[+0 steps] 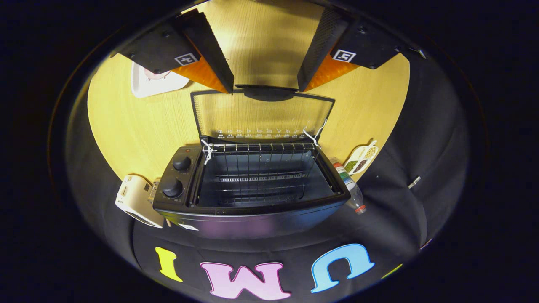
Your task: Open the toaster oven, put the food inside, and close the toaster oven door.
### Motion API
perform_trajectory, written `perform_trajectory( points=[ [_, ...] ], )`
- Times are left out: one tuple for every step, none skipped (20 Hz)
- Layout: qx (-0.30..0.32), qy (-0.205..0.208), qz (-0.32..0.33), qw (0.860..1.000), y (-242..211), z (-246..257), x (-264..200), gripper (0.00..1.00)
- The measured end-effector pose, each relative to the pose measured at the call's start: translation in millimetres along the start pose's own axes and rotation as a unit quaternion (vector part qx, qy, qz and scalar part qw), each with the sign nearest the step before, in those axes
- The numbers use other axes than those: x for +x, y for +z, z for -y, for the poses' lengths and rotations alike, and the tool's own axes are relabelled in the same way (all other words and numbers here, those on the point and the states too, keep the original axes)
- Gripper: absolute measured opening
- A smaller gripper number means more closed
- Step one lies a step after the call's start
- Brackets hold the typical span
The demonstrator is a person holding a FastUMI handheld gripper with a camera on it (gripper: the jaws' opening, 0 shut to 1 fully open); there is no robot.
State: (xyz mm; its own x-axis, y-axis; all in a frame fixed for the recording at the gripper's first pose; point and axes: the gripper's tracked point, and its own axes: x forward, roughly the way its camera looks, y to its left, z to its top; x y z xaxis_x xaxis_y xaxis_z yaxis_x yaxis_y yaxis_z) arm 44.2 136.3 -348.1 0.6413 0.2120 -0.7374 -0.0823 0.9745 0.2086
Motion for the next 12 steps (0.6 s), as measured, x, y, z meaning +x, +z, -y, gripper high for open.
perform_trajectory(
  points=[
    [-0.002, 0.002, 0.015, 1.000, 8, 8, -3, 0.99],
    [-0.005, 0.004, 0.025, 1.000, 15, 20, -8, 0.99],
    [-0.012, 0.003, 0.030, 0.999, 20, 38, -15, 0.99],
    [-0.025, -0.001, 0.032, 0.999, 23, 59, -21, 0.99],
    [-0.041, -0.016, 0.033, 0.999, 24, 86, -28, 0.99],
    [-0.056, -0.033, 0.026, 0.998, 21, 116, -34, 1.00],
    [-0.067, -0.051, 0.010, 0.996, 10, 146, -40, 1.00],
    [-0.073, -0.068, -0.006, 0.995, -2, 174, -47, 0.99],
    [-0.073, -0.079, -0.025, 0.994, -15, 196, -51, 0.99],
    [-0.069, -0.085, -0.041, 0.993, -27, 212, -54, 0.99],
    [-0.062, -0.090, -0.055, 0.992, -38, 224, -56, 0.96],
    [-0.055, -0.096, -0.068, 0.992, -48, 236, -58, 0.80]
  ],
)
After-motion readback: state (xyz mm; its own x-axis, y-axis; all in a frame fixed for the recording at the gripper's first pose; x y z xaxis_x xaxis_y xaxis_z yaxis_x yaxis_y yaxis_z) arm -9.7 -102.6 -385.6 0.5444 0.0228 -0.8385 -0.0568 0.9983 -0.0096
